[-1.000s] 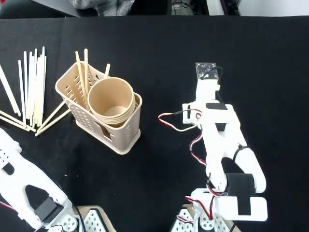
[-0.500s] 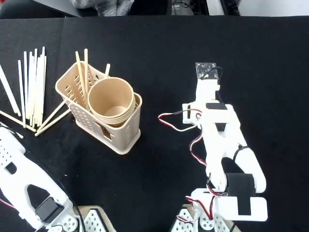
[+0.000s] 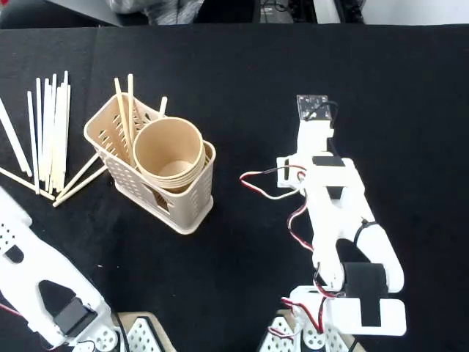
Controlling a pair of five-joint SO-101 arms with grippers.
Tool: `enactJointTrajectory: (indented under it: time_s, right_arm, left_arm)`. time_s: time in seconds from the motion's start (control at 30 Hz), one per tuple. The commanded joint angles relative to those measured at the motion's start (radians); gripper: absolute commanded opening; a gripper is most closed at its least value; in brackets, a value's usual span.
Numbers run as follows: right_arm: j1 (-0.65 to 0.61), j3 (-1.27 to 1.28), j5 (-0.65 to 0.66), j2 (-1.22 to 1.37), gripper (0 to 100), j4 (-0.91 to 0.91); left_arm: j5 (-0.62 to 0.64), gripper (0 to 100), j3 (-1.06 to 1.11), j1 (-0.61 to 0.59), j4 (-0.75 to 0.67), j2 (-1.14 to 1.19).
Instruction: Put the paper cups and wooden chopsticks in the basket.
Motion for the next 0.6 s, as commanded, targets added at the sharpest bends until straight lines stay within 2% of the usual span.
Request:
enactJointTrajectory:
  time_s: [0.0, 0.2, 0.43, 0.57]
  right_arm:
    - [-0.012, -0.002, -0.003, -0.024, 1.5, -0.015]
    - [-0.012, -0.002, -0.003, -0.024, 1.5, -0.015]
    - [-0.012, -0.002, -0.003, -0.024, 1.5, -0.017]
    - [-0.012, -0.002, -0.003, -0.024, 1.5, -0.015]
  left_arm:
    - [-0.063, 3, 0.065, 0.019, 0.038, -0.161]
    - [-0.141, 3, 0.429, 0.047, 0.038, -0.370]
    - [-0.157, 3, 0.845, 0.147, 0.029, -0.799]
    - [-0.157, 3, 1.069, 0.223, -0.075, -1.022]
